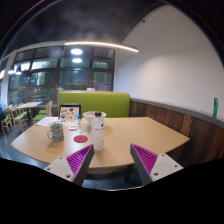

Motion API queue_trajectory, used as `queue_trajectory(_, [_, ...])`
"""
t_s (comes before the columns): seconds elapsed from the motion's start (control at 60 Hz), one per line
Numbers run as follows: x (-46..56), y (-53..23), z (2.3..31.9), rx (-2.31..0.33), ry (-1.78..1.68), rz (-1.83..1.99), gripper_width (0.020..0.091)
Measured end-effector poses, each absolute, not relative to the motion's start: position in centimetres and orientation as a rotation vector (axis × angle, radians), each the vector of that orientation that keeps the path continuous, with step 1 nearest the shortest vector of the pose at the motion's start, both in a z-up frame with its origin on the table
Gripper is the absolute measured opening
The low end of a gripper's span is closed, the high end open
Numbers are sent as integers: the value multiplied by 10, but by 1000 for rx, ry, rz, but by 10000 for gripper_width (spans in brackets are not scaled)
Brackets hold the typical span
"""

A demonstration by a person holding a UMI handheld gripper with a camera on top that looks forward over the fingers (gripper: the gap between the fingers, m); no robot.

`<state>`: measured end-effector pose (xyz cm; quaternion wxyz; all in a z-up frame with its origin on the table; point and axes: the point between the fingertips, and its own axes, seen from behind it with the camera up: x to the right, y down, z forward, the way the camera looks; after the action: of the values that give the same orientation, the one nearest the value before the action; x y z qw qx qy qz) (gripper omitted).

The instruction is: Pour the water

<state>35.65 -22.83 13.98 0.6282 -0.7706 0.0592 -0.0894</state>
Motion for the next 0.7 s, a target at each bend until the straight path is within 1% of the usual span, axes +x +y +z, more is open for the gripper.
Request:
queue_trajectory(0.267, [348, -201, 129, -1768, 126, -174, 830])
queue_trajectory(0.483, [312, -111, 99, -1738, 44, -129, 831])
queue_trajectory(0.7, [322, -25, 98, -1692, 81, -177, 827])
